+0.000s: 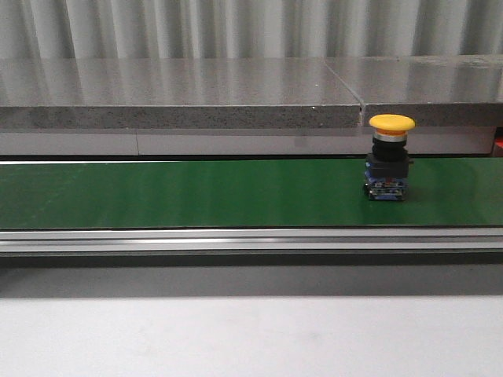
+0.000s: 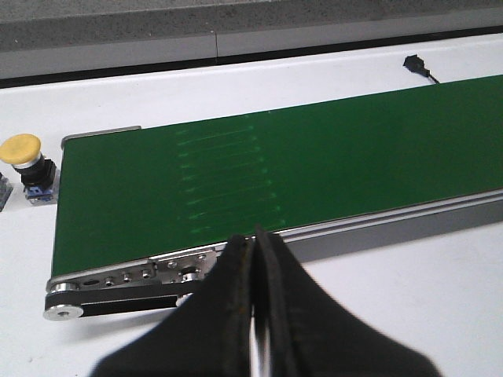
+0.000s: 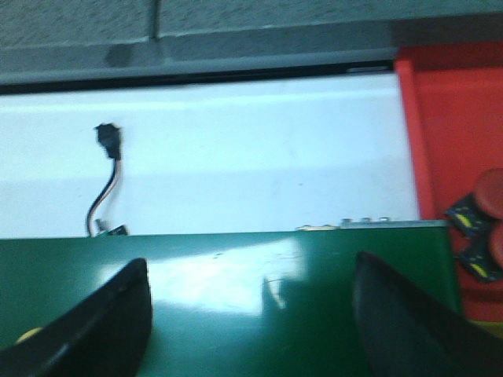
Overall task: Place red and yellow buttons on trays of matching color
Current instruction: 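Move the right gripper over the yellow button arriving at belt end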
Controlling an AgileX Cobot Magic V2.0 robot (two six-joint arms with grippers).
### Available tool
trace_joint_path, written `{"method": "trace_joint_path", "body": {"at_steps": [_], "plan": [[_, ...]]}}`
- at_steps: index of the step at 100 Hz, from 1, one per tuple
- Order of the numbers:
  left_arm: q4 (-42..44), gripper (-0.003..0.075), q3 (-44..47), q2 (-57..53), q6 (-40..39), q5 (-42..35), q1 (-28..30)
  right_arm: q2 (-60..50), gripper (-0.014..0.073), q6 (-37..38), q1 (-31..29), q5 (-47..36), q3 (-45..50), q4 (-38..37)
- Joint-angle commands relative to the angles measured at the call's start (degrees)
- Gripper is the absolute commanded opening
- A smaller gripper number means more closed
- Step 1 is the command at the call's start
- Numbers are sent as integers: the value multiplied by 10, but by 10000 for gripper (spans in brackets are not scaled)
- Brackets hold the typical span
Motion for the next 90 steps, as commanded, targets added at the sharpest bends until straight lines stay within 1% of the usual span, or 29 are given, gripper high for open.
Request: {"method": "trace_joint_path", "body": {"at_steps": [1,14,35,59,76,90], "plan": [[-7,-20,-15,3,0,-38,-5,-21,540,-6,37,-16,-15,3],[-7,-20,-15,3,0,-38,-5,-20,540,-6,88,-4,-15,3],[-7,-20,-15,3,0,-38,-5,-18,540,-6,142,6,-15,3],[-7,-20,-15,3,0,-38,-5,18,540,-6,148,32,-15,2],[-7,-20,-15,3,0,-38,-5,60,540,-23,148,59,-15,2],[-7,-20,-15,3,0,-38,-5,94,540,-23,148,91,-15,-15]]}}
